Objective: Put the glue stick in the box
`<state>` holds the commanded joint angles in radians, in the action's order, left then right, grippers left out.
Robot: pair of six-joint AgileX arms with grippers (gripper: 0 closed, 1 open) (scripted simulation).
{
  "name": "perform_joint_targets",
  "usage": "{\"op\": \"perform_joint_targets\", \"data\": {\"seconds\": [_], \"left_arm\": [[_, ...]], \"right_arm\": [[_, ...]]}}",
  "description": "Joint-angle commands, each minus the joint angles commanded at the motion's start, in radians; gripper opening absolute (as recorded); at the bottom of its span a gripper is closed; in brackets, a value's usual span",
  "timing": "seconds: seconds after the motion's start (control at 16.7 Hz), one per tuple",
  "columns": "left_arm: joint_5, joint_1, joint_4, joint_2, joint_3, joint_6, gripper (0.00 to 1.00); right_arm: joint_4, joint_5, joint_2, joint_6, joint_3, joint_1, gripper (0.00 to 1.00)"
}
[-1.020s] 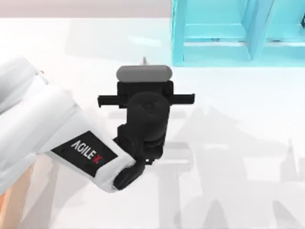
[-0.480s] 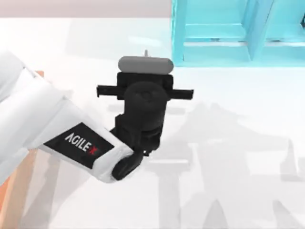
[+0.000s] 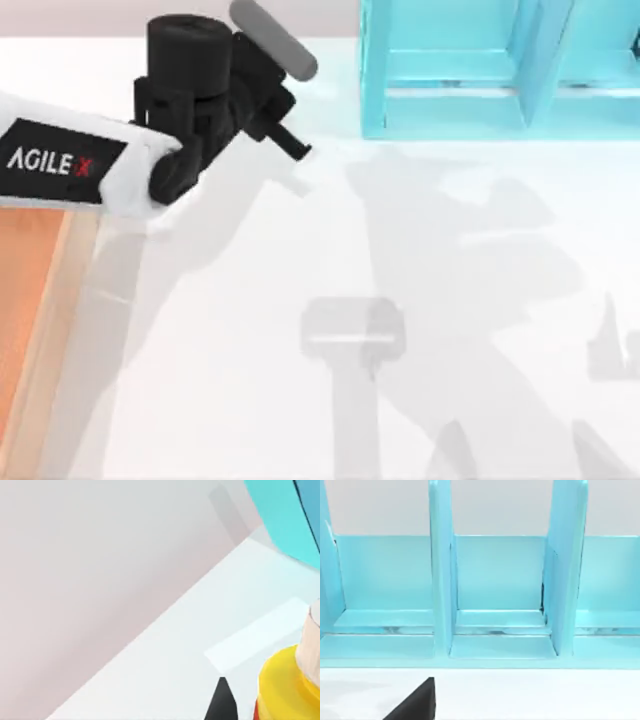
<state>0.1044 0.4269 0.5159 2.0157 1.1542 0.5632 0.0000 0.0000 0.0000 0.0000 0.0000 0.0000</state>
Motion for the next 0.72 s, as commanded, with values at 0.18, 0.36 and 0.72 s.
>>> {"op": "perform_joint_targets", "data": {"seconds": [0.18,0.36,0.72], "left_arm": [[-0.318,-0.188,-0.294,-0.023,0.109,0.348,0.00],[-0.627,-0.392,-0.611,-0.037,0.195,0.709,0.00],[-1.086,-0.806,-1.259,-0.007,0.252,1.349,0.00]], "right_arm": [[0.000,0.000,0.000,0.000,0.000,0.000,1.00],[0.000,0.000,0.000,0.000,0.000,0.000,1.00],[0.000,0.000,0.000,0.000,0.000,0.000,1.00]]}}
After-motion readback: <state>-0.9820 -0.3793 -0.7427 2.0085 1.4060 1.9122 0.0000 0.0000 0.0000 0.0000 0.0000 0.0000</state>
